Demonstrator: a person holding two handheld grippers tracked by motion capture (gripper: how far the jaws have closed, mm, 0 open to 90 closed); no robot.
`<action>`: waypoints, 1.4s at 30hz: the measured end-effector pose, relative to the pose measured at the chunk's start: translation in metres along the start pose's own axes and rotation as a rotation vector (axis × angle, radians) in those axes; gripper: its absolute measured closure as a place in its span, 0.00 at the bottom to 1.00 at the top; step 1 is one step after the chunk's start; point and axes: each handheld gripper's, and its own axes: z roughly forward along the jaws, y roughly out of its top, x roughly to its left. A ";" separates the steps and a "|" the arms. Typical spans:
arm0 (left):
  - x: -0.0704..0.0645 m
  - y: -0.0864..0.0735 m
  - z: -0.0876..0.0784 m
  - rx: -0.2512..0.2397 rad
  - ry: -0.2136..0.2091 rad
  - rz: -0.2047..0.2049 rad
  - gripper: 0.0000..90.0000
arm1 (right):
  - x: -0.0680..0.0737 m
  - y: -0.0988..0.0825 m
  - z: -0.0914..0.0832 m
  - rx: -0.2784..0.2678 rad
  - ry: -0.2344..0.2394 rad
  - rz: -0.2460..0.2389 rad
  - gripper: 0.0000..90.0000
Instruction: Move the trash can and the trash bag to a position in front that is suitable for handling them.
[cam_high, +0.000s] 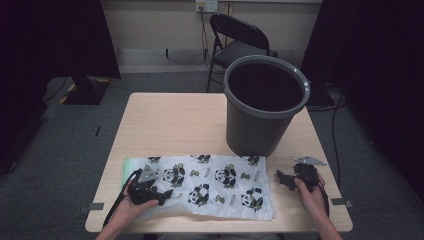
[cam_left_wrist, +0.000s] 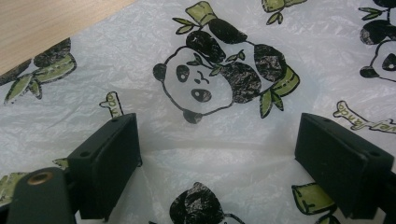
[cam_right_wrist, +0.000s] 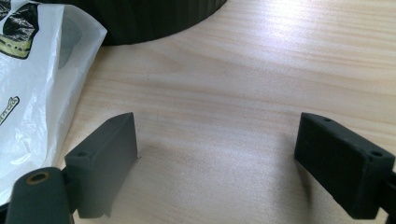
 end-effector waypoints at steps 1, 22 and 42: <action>0.001 0.000 -0.001 0.005 0.002 0.006 0.16 | 0.000 0.000 0.000 0.000 0.000 0.000 0.14; -0.017 0.001 -0.016 0.022 -0.071 -0.008 0.31 | 0.015 0.007 -0.008 -0.047 0.171 -0.134 0.35; 0.025 0.013 0.009 0.012 0.028 -0.024 0.27 | 0.047 0.004 -0.006 0.008 0.319 -0.295 0.50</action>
